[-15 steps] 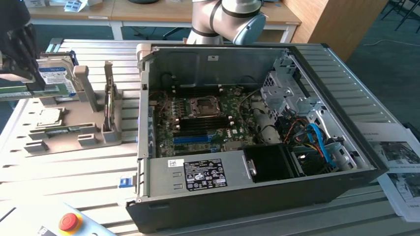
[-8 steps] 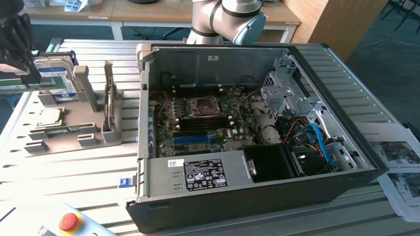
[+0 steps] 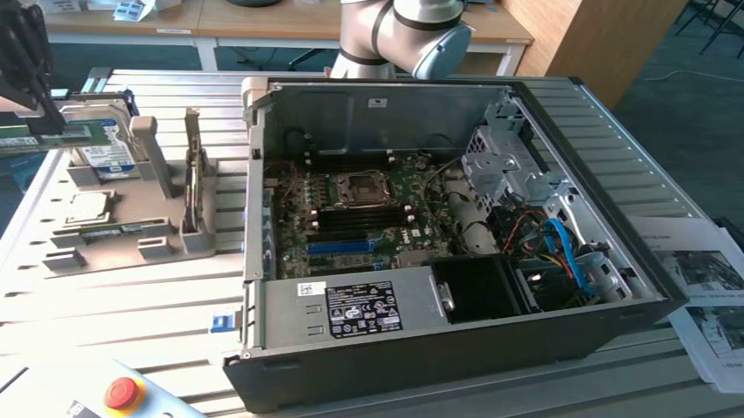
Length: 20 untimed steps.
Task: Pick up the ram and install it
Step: 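Pick up the ram and move it above insertion slot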
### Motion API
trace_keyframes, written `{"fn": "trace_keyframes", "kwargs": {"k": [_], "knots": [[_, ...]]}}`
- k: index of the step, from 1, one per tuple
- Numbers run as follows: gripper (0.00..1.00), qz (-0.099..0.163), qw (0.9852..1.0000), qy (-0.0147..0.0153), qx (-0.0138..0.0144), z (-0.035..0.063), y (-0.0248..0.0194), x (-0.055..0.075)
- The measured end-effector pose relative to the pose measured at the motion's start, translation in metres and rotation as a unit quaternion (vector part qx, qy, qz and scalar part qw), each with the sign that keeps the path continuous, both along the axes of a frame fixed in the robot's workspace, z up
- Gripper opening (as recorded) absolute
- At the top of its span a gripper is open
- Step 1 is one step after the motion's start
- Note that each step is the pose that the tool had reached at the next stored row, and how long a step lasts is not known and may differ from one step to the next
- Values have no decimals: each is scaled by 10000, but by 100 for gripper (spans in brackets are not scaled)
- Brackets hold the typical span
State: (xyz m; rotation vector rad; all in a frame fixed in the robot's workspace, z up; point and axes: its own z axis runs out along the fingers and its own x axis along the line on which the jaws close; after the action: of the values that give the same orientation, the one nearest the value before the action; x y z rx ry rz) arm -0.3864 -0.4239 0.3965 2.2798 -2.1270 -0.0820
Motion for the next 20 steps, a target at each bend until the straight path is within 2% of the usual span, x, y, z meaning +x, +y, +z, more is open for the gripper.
{"fn": "trace_keyframes", "kwargs": {"k": [4, 12, 16, 20], "knots": [[12, 0, 10000, 1, 0, 65, 0, 0], [12, -1, 10000, 2, -2, 71, 1, 8], [12, 0, 10000, 6, 0, 77, 0, 50], [12, -1, 10000, 23, 0, 90, 0, 124]]}}
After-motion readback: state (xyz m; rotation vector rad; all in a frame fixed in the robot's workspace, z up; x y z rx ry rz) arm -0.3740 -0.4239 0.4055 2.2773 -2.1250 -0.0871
